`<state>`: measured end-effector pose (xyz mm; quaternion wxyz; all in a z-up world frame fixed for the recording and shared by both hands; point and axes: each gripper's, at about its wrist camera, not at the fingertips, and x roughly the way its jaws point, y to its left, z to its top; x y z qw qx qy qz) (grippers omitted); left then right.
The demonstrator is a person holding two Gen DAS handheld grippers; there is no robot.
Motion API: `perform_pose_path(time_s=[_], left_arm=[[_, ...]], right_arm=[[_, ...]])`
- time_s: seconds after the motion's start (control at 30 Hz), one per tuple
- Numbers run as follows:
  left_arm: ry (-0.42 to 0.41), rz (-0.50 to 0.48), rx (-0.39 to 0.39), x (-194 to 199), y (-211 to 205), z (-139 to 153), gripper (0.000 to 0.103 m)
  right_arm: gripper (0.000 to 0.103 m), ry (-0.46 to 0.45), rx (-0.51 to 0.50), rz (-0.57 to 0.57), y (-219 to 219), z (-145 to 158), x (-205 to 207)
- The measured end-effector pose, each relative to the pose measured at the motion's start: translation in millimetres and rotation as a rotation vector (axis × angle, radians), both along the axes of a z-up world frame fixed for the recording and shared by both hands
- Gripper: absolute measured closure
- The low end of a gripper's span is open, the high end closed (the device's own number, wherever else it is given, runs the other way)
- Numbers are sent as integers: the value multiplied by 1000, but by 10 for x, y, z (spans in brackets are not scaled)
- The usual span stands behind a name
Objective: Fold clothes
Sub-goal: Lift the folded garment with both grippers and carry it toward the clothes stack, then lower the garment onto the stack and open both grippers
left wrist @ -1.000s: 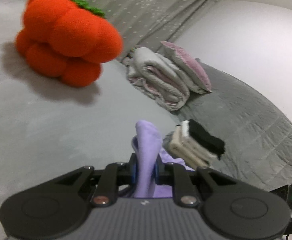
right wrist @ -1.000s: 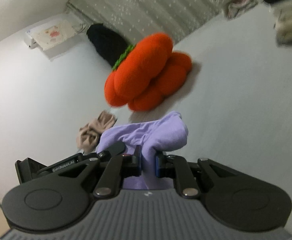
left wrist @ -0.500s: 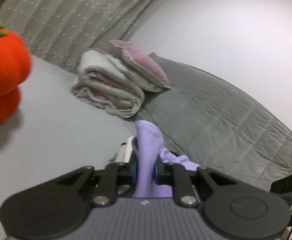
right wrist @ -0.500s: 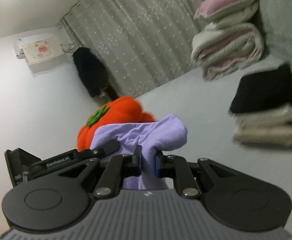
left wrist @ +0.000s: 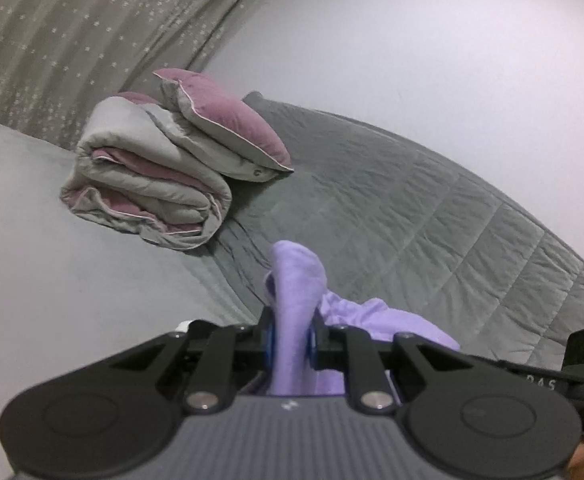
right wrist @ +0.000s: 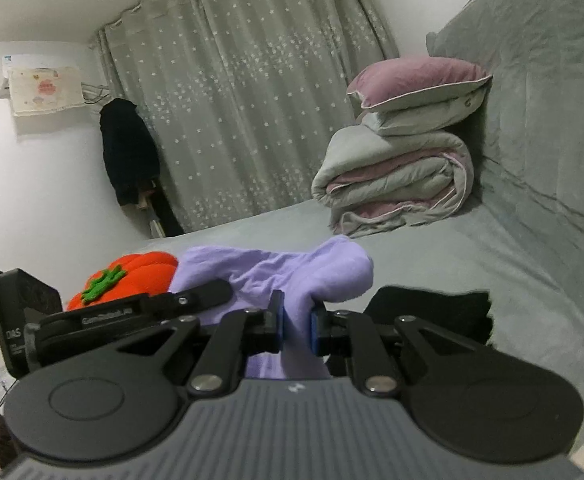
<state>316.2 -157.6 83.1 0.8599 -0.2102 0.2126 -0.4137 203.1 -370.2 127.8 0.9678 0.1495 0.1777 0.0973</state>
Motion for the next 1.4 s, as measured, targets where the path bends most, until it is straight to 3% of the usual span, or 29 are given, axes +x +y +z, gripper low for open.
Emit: perform_pose_path(time_s=[0.27,0.6,0.8,0.97,1.03,1.1,1.17,1.3,1.4], left_arm=[[26,-60,6,468,-459,-155,87],[99,-59,136,1092,-912,-562,87],[92,-2,212,1236,-1111,-828,78],[38,103,278,1253,-1087,-806,69],[12,141,298,1242,-1037,-760,67],[-10,155,298,1199,-982,-710,67],[-26,166,276,1155,-923,-646,67],[-76,129,216,1041,-872,-518,67],[-65,71,220,1000,-969,-516,68]], right_arm=[[88,24,-32,-48,-466,-37,298],[88,149,8,-125,-892,-421,802],[85,213,-59,-176,-948,-707,1034],[81,246,-113,-241,-1008,-786,1095],[71,250,-133,-262,-1020,-789,1087],[64,249,-151,-283,-1024,-775,1069],[64,237,-162,-292,-1017,-729,1046],[64,189,-200,-307,-985,-613,978],[64,162,-208,-291,-926,-542,928]])
